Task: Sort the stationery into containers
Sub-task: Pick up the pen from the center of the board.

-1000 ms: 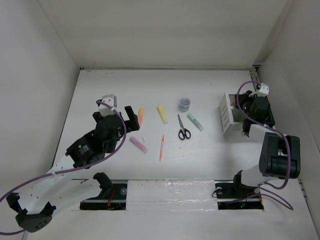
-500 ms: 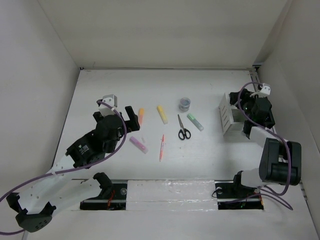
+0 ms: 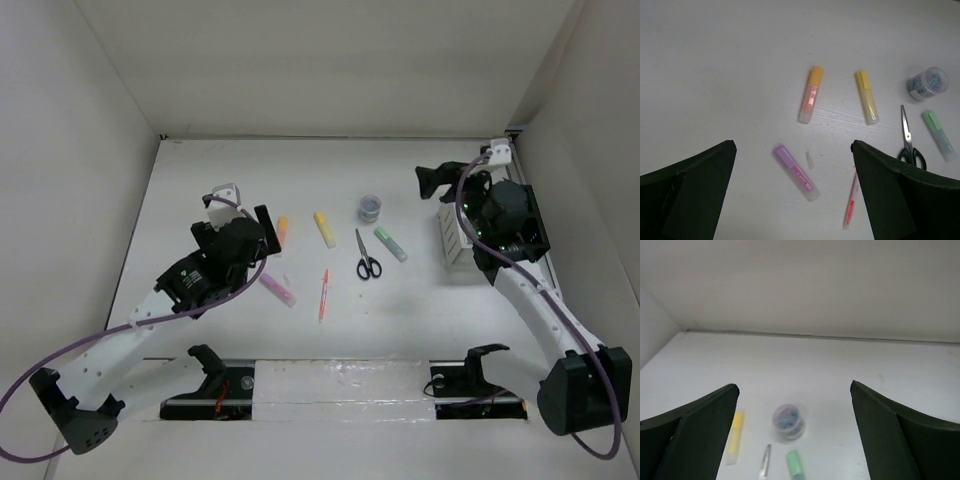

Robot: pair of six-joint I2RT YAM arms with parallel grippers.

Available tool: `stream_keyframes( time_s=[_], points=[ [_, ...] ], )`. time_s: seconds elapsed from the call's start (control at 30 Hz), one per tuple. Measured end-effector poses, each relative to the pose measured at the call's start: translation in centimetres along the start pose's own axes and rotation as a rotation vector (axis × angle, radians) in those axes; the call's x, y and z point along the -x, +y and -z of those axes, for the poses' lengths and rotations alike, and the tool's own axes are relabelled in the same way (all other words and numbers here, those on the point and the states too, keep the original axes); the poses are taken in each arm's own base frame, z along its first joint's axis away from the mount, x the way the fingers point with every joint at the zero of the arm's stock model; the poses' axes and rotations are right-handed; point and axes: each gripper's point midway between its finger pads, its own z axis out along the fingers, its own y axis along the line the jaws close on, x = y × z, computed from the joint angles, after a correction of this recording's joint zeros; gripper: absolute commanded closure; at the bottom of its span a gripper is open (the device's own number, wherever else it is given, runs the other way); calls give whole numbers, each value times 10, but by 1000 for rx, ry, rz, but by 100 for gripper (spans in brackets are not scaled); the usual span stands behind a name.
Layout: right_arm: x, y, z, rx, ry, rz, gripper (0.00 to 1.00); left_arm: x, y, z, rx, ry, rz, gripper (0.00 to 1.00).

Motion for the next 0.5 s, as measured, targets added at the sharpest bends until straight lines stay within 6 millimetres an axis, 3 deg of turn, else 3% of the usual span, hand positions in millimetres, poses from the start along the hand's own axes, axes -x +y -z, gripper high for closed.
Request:
stream_keyframes(
  time_s=[0.07, 0.17, 0.37, 0.5],
  points=[
    [-2, 36, -3, 72, 35, 16, 0, 1, 10, -8, 57, 11, 28, 0],
    [-30, 85, -2, 165, 134, 22, 0, 12, 42, -23, 163, 7, 117, 0],
    [-145, 168, 25, 199, 467, 19, 0, 29, 94, -39, 311, -15, 263, 0],
    [-205, 189, 59, 91, 628, 17, 0, 23, 96, -46, 331, 15, 260, 0]
  ],
)
